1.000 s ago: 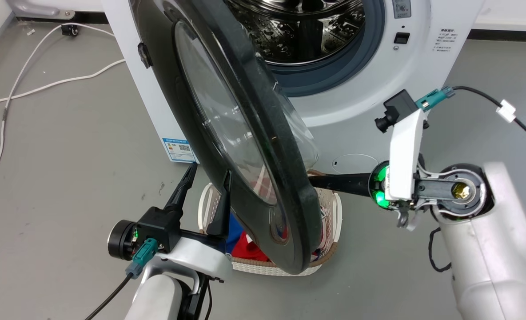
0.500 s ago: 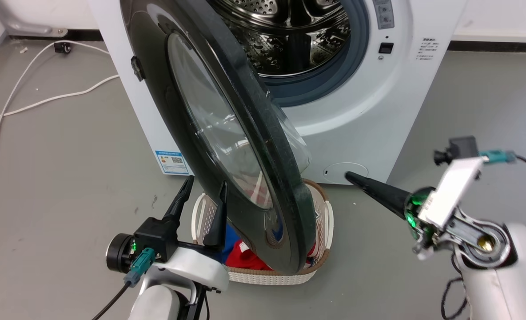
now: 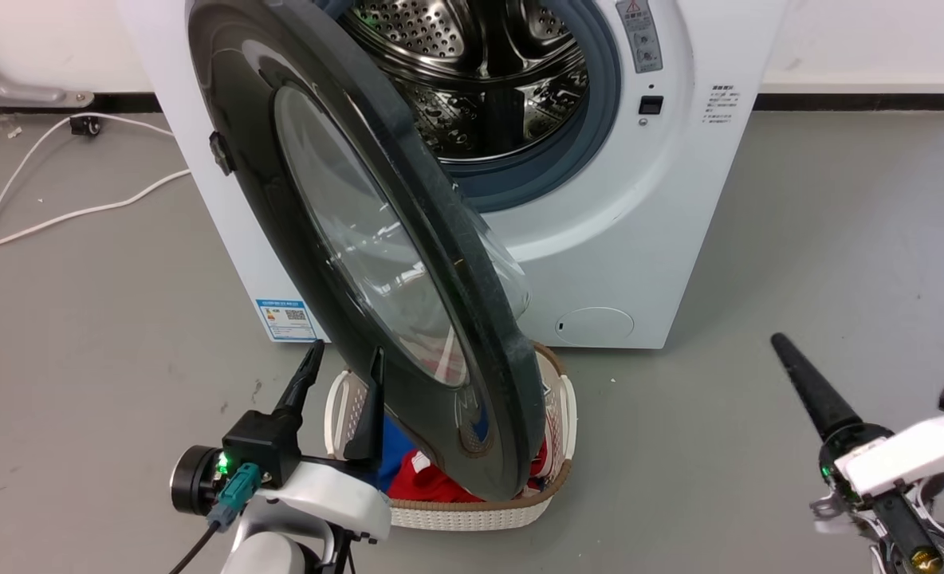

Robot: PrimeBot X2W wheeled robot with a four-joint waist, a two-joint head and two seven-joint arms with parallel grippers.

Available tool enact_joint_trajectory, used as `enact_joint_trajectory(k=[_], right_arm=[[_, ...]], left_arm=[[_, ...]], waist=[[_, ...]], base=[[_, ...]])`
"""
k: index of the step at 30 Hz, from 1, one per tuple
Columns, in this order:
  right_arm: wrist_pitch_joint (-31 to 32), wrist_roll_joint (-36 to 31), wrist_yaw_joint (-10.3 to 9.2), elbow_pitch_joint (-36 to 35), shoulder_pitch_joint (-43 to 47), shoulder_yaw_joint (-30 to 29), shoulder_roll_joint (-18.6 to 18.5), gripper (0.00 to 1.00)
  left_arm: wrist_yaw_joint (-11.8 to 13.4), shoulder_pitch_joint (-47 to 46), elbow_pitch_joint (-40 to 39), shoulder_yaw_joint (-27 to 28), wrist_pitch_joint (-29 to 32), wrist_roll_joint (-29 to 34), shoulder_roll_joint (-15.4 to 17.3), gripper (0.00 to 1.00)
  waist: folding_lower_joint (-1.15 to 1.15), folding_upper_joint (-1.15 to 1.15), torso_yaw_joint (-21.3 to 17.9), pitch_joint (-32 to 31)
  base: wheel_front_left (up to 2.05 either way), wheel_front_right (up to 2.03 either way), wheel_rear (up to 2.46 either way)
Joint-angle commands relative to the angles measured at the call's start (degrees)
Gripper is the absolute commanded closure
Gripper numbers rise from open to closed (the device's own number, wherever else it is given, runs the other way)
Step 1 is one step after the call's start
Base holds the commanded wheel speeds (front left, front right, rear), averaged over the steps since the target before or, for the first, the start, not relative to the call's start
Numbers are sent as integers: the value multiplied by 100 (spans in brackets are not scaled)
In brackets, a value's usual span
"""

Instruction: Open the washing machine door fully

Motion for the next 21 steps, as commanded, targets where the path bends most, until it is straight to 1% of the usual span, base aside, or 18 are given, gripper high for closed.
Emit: enact_joint_trajectory(k=[1,4,5,8,10,13,15,18,21], right_arm=[[-305,-223,14,-156,113,46,-45,0],[-1133,-899,14,-346,324,124,-170,0],[-1670,-1510,14,-384,390,172,-276,0],[-2306,-2485,14,-437,418,183,-400,0],[-2617,-3155,14,-495,412,110,-450,0],[-2915,-4077,13,-710,375,53,-474,0],[-2984,-4511,13,-905,406,123,-454,0],[-2937,-5150,7,-1176,571,197,-482,0],[-2831,-5609,7,-1367,733,285,-425,0]], left_arm=[[-28,83,19,24,-14,43,1,0],[-44,90,31,73,-14,66,1,0],[-60,91,41,90,-14,93,0,0],[-78,78,39,137,-14,120,5,0],[-87,59,40,160,-14,149,16,0],[-89,24,39,186,-14,170,24,0],[-91,9,45,202,-14,196,23,0],[-101,1,48,233,-14,212,24,0],[-109,23,55,259,-14,248,30,0]], waist=[[0,0,-16,-21],[0,0,-30,-37],[0,0,-39,-41],[0,0,-65,-23],[0,0,-79,-9],[0,0,-88,10],[0,0,-83,11],[0,0,-74,7],[0,0,-71,-14]], base=[[0,0,0],[0,0,0],[0,0,0],[0,0,0],[0,0,0],[0,0,0],[0,0,0],[0,0,0],[0,0,0]])
